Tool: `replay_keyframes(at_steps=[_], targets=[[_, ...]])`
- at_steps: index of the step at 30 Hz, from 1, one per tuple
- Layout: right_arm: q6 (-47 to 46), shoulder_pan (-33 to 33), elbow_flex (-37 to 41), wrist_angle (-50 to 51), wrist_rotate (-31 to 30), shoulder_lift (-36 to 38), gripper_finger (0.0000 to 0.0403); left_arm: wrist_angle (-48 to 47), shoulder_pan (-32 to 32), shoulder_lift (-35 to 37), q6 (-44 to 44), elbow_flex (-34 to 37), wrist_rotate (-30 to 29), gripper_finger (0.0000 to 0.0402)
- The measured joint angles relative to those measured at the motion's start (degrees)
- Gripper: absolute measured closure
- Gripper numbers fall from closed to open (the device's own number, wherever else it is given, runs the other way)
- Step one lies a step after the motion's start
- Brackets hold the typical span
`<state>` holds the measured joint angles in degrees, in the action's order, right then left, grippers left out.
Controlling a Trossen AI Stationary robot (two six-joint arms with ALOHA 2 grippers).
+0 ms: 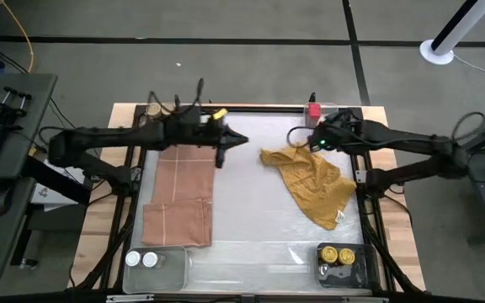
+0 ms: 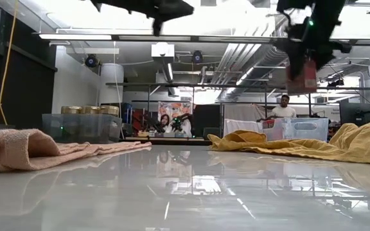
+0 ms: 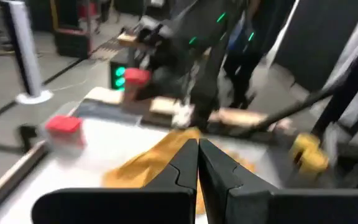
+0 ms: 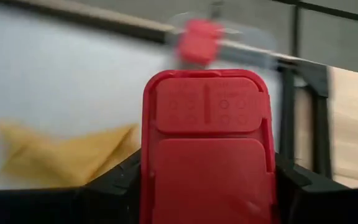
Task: Sort spices by type
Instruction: Put the red seasoning can into the transparent bin
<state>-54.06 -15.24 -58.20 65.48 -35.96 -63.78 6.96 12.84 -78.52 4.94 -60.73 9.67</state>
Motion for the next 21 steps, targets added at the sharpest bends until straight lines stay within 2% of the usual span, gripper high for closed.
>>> replay_keyframes(at_steps=[2,5,8,10,15,19,21], targets=[[-0.2,-4.1,2.5,-1.9,-1.6,1.9,0.0207,7.4,1.0,-3.4,3.7,0.0,2.4,0.0401],[4.0,-11.2,5.3,-8.8,-1.1,2.7,0.0207,21.1,3.1,-7.7,11.5,0.0,2.9,0.0401],[11.5,-18.4,8.2,-17.6,1.5,2.1,0.0207,34.2,6.0,-10.9,19.0,0.0,3.0,0.0402],[15.8,-23.7,9.7,-22.2,5.4,1.1,0.0207,38.8,8.2,-12.0,24.3,0.0,3.0,0.0402],[24.7,-33.9,10.8,-28.5,13.4,-2.3,0.0207,39.8,11.6,-12.2,32.3,0.0,6.0,0.0401],[27.6,-38.1,10.9,-31.7,18.8,-5.2,0.0207,39.7,11.6,-12.2,32.8,0.0,8.5,0.0402],[27.6,-39.1,10.9,-32.3,19.5,-7.1,0.0207,39.7,11.5,-12.2,32.5,0.0,8.5,0.0402]])
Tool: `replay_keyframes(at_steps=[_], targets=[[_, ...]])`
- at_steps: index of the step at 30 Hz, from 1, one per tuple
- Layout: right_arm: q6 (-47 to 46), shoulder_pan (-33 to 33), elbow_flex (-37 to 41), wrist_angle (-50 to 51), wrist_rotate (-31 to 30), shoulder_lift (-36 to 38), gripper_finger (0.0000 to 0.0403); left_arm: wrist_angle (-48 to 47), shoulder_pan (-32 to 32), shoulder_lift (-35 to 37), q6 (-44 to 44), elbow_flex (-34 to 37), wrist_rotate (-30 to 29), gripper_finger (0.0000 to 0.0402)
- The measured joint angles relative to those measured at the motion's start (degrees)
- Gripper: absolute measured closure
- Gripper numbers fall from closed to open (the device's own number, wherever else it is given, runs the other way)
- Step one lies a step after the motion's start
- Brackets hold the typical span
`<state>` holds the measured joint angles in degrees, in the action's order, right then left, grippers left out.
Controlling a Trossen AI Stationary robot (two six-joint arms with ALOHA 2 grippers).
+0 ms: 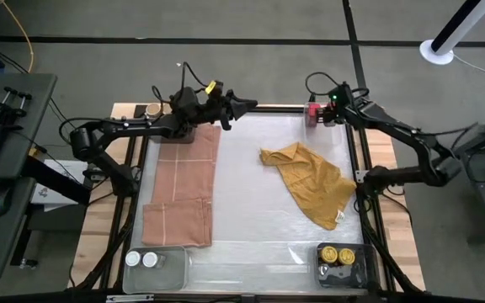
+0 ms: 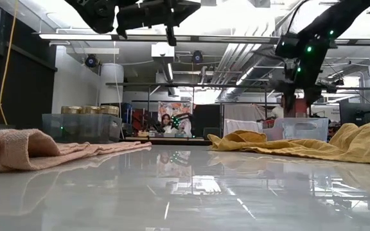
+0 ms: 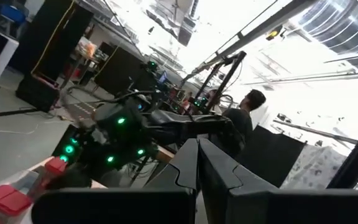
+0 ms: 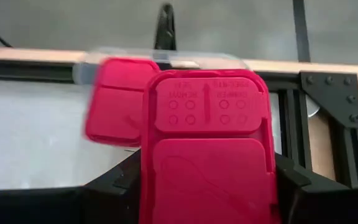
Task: Sort spices by type
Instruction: Put the red seasoning can into the transparent bin, then return to Home Position
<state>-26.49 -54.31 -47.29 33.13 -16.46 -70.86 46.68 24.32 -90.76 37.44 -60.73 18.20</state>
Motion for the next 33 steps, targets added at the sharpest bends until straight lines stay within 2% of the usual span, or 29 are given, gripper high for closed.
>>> replay_keyframes(at_steps=[4,11,14,17,19,24,29,33], targets=[[-0.4,-1.3,0.0,-2.7,0.1,-4.3,0.0207,-0.2,0.4,0.4,-0.1,0.0,1.4,0.0402],[-1.7,-1.7,0.0,-7.7,0.1,-10.3,0.0207,-0.7,3.1,3.4,-2.8,0.0,13.5,0.0402],[-2.5,-1.7,0.0,-8.3,0.2,-11.4,0.0174,-3.6,4.6,5.7,-4.7,0.0,16.2,0.0401],[-3.2,-1.7,0.0,-8.1,0.0,-11.7,0.0130,-9.7,6.0,7.8,-8.1,0.0,16.5,0.0402],[-3.2,-1.7,0.0,-8.1,0.0,-11.5,0.0117,-13.6,7.0,9.0,-10.7,0.0,16.6,0.0402],[-2.8,-1.7,-2.2,-6.8,0.4,-11.0,0.0111,-21.6,9.1,11.9,-16.1,0.0,16.7,0.0402],[2.9,-1.7,-8.0,-2.9,0.3,-9.4,0.0109,-28.1,11.2,15.2,-20.7,0.0,16.8,0.0402],[7.4,-1.6,-12.8,0.0,0.6,-7.4,0.0108,-37.5,11.7,17.8,-24.3,0.0,16.7,0.0402]])
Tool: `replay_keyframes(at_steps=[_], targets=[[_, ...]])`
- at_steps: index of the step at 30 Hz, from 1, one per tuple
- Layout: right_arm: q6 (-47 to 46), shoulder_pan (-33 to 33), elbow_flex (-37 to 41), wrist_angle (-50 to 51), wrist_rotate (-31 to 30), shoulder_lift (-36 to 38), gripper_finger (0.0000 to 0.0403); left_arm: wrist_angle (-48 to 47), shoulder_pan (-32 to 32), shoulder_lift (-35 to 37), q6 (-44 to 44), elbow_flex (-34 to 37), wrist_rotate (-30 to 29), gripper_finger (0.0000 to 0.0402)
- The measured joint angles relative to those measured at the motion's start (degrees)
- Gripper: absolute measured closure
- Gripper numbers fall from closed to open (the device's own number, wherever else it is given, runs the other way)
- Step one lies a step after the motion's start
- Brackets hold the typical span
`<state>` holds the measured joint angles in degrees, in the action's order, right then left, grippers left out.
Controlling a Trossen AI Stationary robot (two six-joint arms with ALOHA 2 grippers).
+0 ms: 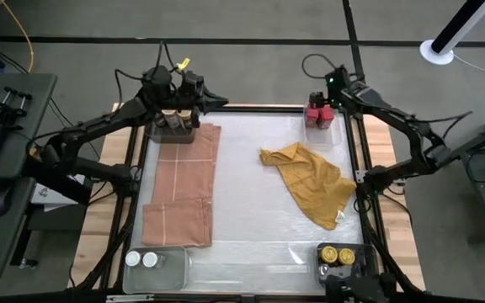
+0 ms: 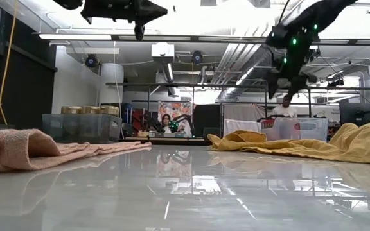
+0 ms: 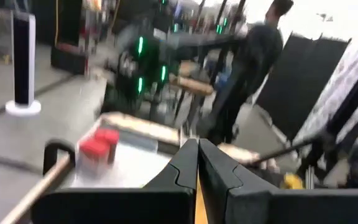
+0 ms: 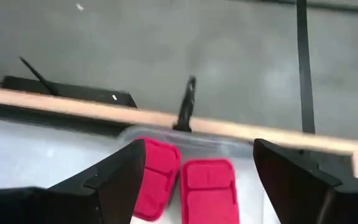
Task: Sort spices by type
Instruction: Return to Home Position
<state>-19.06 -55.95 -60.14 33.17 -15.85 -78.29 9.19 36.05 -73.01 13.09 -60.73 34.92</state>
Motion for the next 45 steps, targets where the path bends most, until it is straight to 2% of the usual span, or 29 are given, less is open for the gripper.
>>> replay_keyframes(at_steps=[2,4,7,10,12,15,19,23,28,32,36,40,45], targets=[[2.2,0.1,-2.3,1.3,1.3,1.1,0.0108,-1.7,-1.0,0.9,-1.4,1.9,0.0,0.0401],[4.1,0.1,-4.0,2.1,4.3,2.2,0.0108,4.5,-2.8,1.6,0.6,7.3,-0.5,0.0402],[4.7,0.1,-5.7,2.4,9.7,4.3,0.0108,27.4,-6.3,1.3,10.4,19.5,-5.6,0.0402],[4.7,0.1,-6.6,2.6,14.5,6.5,0.0107,51.7,-10.1,-0.8,20.4,30.8,-16.6,0.0402],[5.0,0.1,-6.6,2.8,17.1,7.9,0.0107,59.9,-12.5,-1.5,23.1,36.3,-22.4,0.0402],[5.2,0.1,-6.6,3.8,20.0,9.8,0.0107,64.7,-15.4,0.2,24.2,42.7,-26.6,0.0401],[5.2,0.1,-6.6,5.5,22.6,12.0,0.0107,64.1,-17.9,6.7,25.4,49.9,-31.7,0.0402],[4.6,0.1,-6.6,5.7,23.4,14.3,0.0107,61.7,-19.9,16.3,25.2,55.2,-34.5,0.0401],[4.1,0.1,-6.6,7.5,23.9,17.7,0.0107,44.0,-21.4,29.4,23.5,56.9,-35.9,0.0402],[3.7,0.1,-6.6,10.0,26.6,20.6,0.0107,30.0,-21.6,38.6,20.6,56.8,-37.0,0.0402],[1.7,0.1,-6.6,13.5,30.0,23.2,0.0107,15.9,-21.6,46.3,16.0,56.8,-38.5,0.0402],[0.6,0.1,-6.6,18.9,32.6,26.3,0.0107,1.2,-21.8,52.5,16.3,56.8,-38.4,0.0401],[-3.0,0.1,-6.5,24.0,32.8,30.7,0.0107,-4.2,-23.6,58.4,16.7,56.8,-38.6,0.0401]])
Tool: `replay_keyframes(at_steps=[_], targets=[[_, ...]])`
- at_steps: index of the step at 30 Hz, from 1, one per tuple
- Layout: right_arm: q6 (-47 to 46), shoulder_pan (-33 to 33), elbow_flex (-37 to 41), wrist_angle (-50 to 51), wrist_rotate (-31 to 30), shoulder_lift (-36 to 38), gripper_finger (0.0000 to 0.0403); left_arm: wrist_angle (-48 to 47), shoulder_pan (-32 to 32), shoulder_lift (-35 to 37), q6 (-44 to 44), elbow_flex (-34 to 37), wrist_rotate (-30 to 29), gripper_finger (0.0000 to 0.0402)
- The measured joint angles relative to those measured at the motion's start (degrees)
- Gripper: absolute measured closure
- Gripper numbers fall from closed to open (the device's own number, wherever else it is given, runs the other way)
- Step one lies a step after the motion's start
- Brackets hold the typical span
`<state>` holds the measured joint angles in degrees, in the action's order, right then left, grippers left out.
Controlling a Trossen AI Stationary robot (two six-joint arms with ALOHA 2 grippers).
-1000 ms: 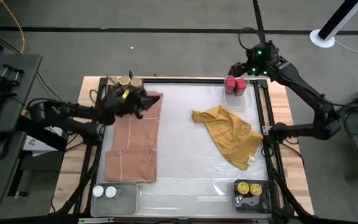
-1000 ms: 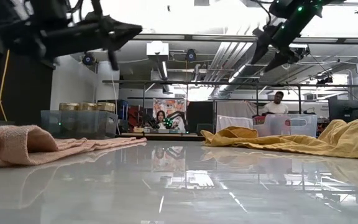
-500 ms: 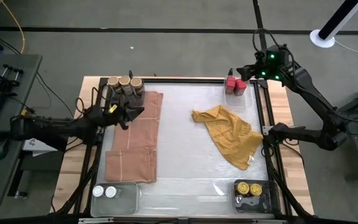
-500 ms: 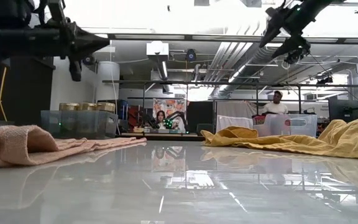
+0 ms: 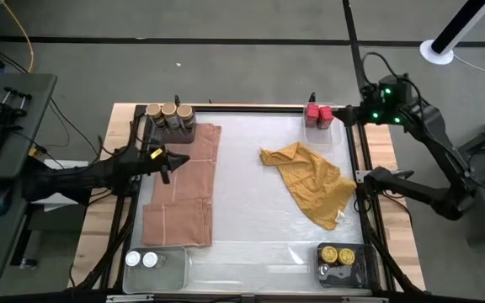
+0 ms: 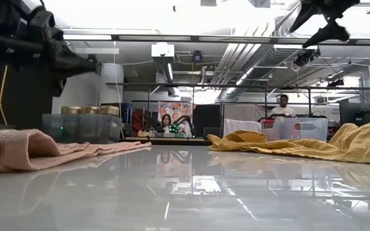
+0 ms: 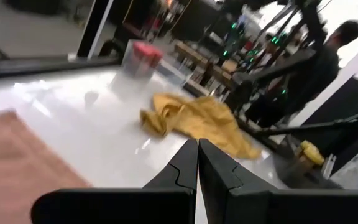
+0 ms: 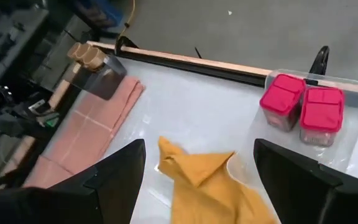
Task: Sort spices by type
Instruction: Return to Home Position
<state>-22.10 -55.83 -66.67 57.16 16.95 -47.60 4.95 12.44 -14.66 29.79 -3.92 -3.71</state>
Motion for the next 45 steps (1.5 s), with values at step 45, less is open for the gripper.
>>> replay_keyframes(at_steps=[45], targets=[[-22.6,55.3,38.4,-67.5,-15.7,10.1,0.0115,-0.8,-2.8,14.5,-1.1,3.2,3.1,0.0401]])
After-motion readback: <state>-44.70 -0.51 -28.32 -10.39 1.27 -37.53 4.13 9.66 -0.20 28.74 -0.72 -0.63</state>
